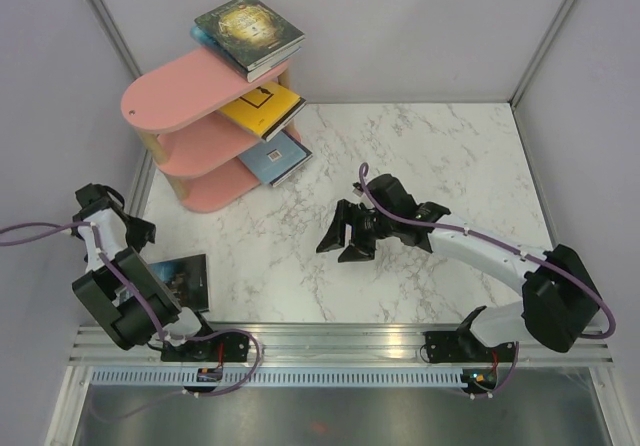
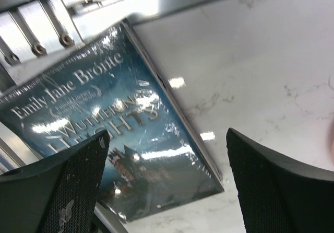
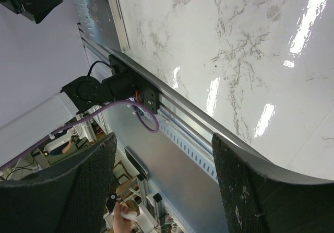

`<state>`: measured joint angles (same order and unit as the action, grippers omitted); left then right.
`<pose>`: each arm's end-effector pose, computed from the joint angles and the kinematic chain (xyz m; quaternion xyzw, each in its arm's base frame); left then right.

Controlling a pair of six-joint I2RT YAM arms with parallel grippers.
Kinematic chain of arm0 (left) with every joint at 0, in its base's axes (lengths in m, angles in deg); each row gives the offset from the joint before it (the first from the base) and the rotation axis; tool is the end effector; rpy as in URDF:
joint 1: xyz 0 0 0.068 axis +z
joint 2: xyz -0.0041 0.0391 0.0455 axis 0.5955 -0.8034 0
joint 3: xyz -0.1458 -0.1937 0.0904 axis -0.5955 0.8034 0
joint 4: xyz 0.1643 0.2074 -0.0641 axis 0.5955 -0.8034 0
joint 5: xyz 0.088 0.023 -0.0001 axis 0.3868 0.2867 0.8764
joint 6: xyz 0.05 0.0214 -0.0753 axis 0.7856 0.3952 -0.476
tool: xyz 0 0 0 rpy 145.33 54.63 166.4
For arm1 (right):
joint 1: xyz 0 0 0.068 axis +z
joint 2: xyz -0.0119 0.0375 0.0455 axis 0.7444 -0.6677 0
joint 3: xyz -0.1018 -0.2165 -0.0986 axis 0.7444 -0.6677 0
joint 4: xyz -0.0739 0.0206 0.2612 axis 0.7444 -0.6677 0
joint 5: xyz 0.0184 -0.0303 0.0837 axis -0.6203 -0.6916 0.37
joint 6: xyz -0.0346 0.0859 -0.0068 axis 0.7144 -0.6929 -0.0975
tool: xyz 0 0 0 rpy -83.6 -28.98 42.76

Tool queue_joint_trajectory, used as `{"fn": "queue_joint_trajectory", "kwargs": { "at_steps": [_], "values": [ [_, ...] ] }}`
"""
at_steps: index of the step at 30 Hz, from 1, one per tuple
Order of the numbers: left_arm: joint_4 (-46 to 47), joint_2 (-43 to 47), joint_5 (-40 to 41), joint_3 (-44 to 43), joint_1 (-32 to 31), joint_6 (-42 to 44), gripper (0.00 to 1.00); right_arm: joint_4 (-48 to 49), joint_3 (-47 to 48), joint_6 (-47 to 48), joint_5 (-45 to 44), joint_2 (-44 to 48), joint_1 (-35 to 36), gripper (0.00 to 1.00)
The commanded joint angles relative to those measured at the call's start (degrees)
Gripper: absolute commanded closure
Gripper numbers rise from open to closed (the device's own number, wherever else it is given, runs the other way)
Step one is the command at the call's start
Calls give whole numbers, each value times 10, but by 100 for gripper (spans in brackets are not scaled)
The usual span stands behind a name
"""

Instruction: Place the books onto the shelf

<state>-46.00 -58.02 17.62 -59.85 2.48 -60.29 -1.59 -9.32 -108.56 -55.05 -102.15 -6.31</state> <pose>0.2070 0.1844 0.1530 -0.5931 0.7877 0.0843 0.1439 0.2205 0.2512 0.1907 0.0278 0.8986 0.4331 0.0649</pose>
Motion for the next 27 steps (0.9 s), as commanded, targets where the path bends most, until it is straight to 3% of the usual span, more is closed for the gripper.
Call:
{"fn": "queue_joint_trajectory", "kwargs": {
  "at_steps": [1, 6, 10, 16, 20, 23, 27],
  "values": [
    [82, -7, 105, -30, 5, 64, 6, 1, 16, 14, 20, -13, 2, 23],
    [147, -16, 211, -15, 6, 90, 4, 2, 19, 15, 37, -34, 2, 22],
    [147, -70, 233, -19, 11, 71, 1, 0, 21, 15, 53, -49, 2, 23],
    [190, -119, 150, 33, 66, 38, 0, -2, 14, 14, 54, -58, 2, 23],
    [193, -149, 113, 21, 87, 20, 0, -1, 10, 16, 52, -69, 1, 23],
    [210, -186, 34, 37, 114, -7, 0, 1, 19, 17, 46, -76, 2, 24],
    [223, -194, -6, 59, 112, -30, 1, 2, 28, 16, 34, -80, 1, 24]
  ]
}}
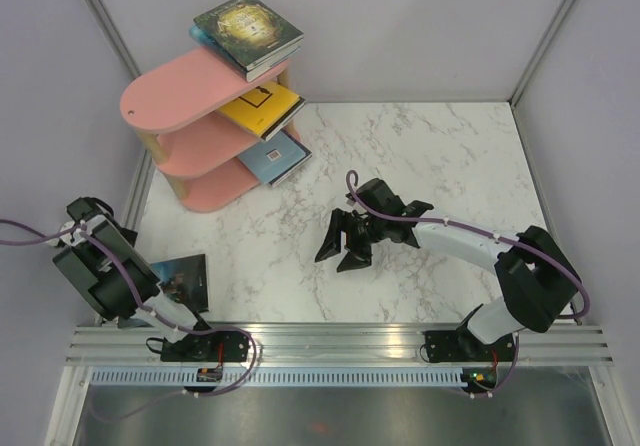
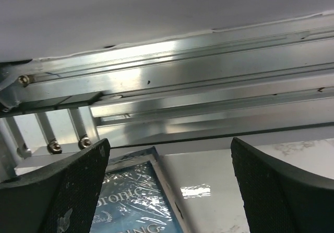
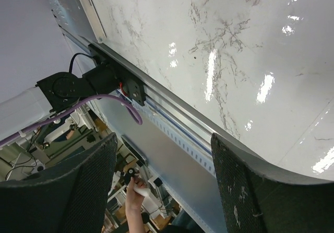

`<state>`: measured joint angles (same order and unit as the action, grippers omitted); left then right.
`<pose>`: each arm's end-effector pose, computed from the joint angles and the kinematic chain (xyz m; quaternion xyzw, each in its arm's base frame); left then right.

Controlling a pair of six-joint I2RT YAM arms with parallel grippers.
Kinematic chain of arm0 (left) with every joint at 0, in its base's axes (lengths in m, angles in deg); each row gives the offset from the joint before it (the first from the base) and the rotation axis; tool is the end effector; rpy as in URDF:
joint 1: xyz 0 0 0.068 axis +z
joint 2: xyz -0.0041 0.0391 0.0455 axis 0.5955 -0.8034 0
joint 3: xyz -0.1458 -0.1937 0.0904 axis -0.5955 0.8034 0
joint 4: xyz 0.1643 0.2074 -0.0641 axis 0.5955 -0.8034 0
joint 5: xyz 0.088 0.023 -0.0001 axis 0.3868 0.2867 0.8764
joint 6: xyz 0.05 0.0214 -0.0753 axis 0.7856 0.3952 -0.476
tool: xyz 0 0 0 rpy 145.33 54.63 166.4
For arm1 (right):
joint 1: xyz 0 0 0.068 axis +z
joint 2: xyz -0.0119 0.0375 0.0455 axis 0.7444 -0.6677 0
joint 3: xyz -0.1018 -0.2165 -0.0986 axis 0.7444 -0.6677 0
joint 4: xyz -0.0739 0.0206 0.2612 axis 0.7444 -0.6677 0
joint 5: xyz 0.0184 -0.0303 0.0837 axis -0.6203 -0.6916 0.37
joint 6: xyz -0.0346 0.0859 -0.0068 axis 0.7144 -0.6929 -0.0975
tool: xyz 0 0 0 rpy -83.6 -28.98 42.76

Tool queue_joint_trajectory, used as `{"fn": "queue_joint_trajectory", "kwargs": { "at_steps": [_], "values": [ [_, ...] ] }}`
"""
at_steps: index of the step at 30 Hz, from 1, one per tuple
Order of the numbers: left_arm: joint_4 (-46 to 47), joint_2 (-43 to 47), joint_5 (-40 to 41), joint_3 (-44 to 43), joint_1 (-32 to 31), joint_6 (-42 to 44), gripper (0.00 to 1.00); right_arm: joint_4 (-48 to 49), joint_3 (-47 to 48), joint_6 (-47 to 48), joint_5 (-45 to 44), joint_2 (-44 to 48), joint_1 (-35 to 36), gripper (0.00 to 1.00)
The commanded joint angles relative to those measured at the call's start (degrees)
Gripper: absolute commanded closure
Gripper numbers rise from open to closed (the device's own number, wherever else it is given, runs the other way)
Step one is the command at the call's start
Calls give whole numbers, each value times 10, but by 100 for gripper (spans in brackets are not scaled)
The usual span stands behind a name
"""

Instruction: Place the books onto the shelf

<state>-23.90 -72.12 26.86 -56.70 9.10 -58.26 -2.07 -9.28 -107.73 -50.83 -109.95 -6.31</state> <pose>0.2059 0.2478 0.0904 -0.6283 0.7389 0.1772 0.1670 0.2206 0.2584 0.1497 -0.0287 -0.9130 -0.4069 0.0068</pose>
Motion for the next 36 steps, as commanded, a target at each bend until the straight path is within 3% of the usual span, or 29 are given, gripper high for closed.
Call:
{"fn": "queue_joint_trajectory", "kwargs": {
  "at_steps": [1, 6, 10, 17, 26, 30, 33, 36],
  "values": [
    [6, -38, -99, 31, 45, -54, 2, 7, 29, 8, -9, -1, 0, 24],
    [13, 13, -149, 67, 25, -87, 4, 8, 21, 6, -19, 7, -8, 24],
    [-1, 86, -141, 100, -29, -126, 5, 10, 16, 9, -20, 11, -21, 25],
    [-61, 198, -106, 132, -214, -249, 5, 9, 22, 27, -18, -1, -36, 25],
    [-114, 236, -126, 191, -354, -332, 6, 21, 25, 33, -32, -13, -37, 24],
    [-86, 266, -157, 219, -443, -364, 5, 42, 19, 30, -35, -19, -37, 25],
    [-83, 293, -156, 227, -554, -384, 5, 53, 23, 30, -43, -26, -37, 24],
    [-72, 316, -166, 245, -607, -403, 5, 56, 33, 36, -52, -36, -37, 25]
  ]
}}
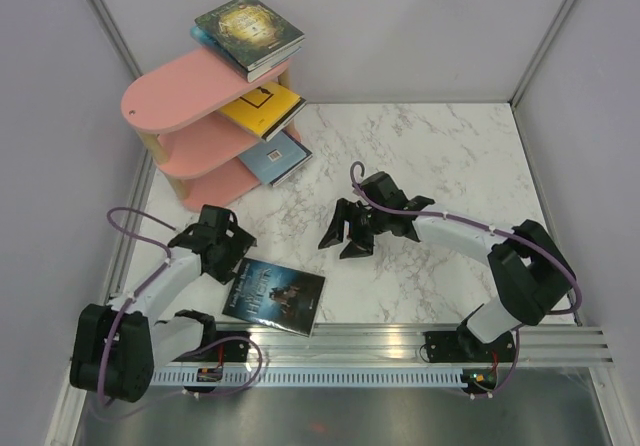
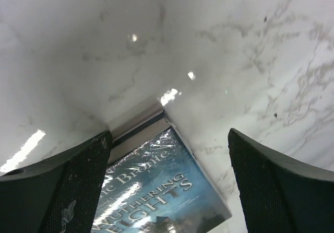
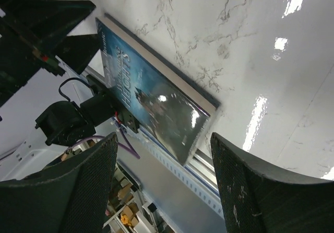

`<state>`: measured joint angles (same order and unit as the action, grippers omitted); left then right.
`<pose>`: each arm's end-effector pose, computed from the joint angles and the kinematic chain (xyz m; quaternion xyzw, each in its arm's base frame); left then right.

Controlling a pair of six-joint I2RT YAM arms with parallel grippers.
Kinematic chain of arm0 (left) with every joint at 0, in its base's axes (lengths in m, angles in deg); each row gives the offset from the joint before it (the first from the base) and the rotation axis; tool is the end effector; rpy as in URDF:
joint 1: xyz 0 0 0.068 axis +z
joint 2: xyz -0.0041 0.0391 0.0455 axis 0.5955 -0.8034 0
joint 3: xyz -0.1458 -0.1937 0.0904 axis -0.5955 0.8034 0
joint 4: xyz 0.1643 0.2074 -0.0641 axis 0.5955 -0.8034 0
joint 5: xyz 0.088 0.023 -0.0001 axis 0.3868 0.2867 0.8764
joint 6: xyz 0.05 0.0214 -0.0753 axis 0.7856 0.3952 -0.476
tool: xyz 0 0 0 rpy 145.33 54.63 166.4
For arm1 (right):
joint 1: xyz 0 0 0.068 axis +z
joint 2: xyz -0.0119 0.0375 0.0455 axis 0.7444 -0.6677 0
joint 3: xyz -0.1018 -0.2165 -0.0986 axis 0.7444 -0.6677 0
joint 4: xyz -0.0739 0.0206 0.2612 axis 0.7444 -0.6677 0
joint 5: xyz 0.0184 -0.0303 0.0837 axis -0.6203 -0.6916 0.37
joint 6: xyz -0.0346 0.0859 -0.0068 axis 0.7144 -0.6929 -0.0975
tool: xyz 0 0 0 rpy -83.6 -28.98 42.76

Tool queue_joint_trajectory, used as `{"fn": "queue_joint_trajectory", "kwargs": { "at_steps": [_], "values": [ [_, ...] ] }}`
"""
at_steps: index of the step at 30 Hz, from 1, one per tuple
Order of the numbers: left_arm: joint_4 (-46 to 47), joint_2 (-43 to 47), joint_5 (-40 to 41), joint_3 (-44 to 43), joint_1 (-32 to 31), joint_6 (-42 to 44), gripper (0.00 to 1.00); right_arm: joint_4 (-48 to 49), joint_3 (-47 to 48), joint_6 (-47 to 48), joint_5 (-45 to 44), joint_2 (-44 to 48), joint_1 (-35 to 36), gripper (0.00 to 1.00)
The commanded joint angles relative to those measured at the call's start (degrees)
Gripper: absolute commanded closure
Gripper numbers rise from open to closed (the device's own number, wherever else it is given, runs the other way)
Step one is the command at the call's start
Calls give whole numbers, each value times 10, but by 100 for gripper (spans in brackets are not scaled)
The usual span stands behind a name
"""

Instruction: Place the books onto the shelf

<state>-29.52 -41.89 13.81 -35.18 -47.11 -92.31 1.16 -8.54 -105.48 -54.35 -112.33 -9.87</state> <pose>0.2176 -0.0330 0.1000 -0.4593 0.8605 -0.0987 0.1972 0.2485 0.2484 0.1435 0.0456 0.9153 0.3977 0.0456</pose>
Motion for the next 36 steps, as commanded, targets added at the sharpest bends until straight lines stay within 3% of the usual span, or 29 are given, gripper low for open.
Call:
{"fn": "queue_joint_trajectory", "kwargs": {
  "at_steps": [1, 4, 9, 11, 12, 16, 20, 24, 25, 26, 29, 30, 31, 32, 36],
  "values": [
    [-13, 17, -45, 36, -73, -75, 6, 24, 27, 13, -18, -14, -2, 25],
    [0, 20, -66, 51, -128, -111, 6, 27, 35, 13, -24, -16, -4, 25],
    [198, -61, -107, 37, -210, -91, 5, 23, 32, 24, -26, -4, -25, 24],
    [247, -115, -130, -19, -238, -57, 5, 15, 27, 35, -26, 7, -41, 24],
    [250, -173, -135, -46, -257, -19, 5, 10, 21, 41, -27, 12, -49, 25],
    [261, -268, -164, -203, -310, 38, 5, -31, 8, 77, -29, 45, -104, 24],
    [286, -302, -155, -286, -344, 50, 5, -59, -8, 93, -24, 95, -149, 24],
    [273, -277, -173, -369, -345, 68, 7, -73, -35, 93, -17, 128, -165, 24],
    [133, -266, -155, -380, -345, 92, 8, -73, -43, 92, -15, 135, -166, 24],
    [101, -241, -103, -387, -345, 127, 8, -73, -50, 86, -15, 144, -165, 24],
    [37, -185, -69, -377, -345, 154, 8, -73, -83, 85, -13, 154, -165, 24],
    [37, -173, -69, -350, -345, 154, 8, -73, -100, 83, -14, 158, -165, 24],
    [-40, -155, -54, -333, -345, 172, 7, -73, -109, 82, -13, 160, -166, 24],
    [-55, -140, -60, -310, -345, 169, 7, -73, -117, 81, -12, 165, -165, 24],
    [-49, -27, -118, -151, -346, 133, 7, -65, -168, 69, -7, 169, -164, 25]
  ]
}}
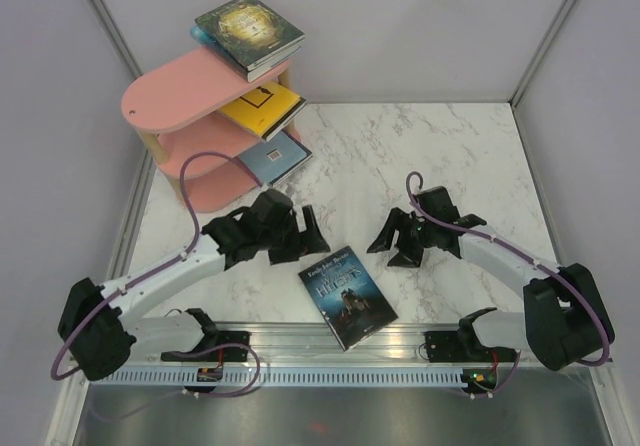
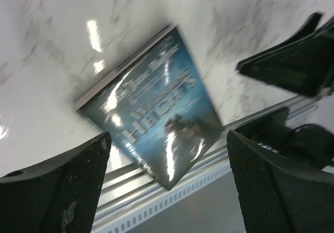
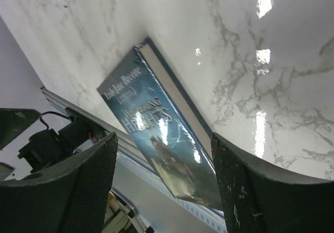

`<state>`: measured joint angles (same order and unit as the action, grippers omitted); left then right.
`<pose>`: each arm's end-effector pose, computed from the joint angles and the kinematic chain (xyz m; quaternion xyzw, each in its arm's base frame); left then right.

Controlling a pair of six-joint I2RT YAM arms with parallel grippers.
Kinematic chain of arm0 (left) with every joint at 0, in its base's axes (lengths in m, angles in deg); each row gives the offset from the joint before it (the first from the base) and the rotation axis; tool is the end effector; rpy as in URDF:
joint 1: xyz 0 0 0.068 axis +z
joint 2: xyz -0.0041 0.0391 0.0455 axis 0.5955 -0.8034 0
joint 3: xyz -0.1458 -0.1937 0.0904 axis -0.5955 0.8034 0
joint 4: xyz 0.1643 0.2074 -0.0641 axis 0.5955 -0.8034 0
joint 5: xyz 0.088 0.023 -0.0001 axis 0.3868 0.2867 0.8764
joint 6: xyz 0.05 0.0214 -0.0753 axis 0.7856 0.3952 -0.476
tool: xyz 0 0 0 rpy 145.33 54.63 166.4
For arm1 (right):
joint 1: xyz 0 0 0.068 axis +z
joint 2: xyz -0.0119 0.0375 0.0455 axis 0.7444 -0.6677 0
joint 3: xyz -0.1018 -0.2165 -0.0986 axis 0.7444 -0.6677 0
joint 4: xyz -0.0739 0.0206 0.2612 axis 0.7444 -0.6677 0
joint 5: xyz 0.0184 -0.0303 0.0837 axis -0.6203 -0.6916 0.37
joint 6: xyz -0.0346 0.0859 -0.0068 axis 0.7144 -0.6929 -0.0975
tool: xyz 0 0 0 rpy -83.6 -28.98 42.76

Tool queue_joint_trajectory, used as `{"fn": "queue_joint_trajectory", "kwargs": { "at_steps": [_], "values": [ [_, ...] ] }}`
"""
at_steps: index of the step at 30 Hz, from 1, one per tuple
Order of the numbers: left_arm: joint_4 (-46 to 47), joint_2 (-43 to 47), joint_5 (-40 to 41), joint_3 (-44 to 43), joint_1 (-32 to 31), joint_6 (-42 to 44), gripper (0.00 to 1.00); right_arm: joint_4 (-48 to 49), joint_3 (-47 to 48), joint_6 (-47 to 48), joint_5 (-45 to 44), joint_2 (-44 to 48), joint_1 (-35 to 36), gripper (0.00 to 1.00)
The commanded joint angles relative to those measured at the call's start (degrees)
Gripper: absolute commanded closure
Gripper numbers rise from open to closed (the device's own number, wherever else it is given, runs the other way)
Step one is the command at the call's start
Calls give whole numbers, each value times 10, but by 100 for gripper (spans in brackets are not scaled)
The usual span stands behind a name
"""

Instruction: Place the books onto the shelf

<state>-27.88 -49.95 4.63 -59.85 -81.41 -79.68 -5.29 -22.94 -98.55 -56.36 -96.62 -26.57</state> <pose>0.2156 -0.2230 0.2158 -0.0528 0.9277 -0.2989 0.2174 0.2407 0.1366 0.1297 0.1428 0.9216 0.3467 0.1003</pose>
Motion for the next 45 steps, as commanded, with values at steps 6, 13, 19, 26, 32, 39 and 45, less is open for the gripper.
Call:
{"fn": "queue_joint_trajectory", "kwargs": {
  "at_steps": [6, 13, 19, 26, 32, 39, 45],
  "values": [
    [14, 145, -104, 259, -6, -27, 6, 16, -67, -10, 15, 9, 5, 24],
    [153, 105, -99, 337, -13, -93, 5, 86, -126, -47, 18, -8, 27, 25],
    [298, -12, -95, 356, -15, -139, 5, 231, -197, -151, 19, -37, 92, 25],
    [543, -110, -142, 406, -18, -222, 20, 261, -213, -182, 9, -30, 126, 27],
    [450, -3, -112, 397, -18, -205, 83, 237, -213, -181, -4, 8, 125, 27],
    [244, 141, -51, 315, 3, -159, 98, 200, -166, -190, -20, 86, 126, 18],
    [204, 191, -108, 269, 103, -188, 98, 186, -147, -210, -26, 157, 126, 2]
  ]
}}
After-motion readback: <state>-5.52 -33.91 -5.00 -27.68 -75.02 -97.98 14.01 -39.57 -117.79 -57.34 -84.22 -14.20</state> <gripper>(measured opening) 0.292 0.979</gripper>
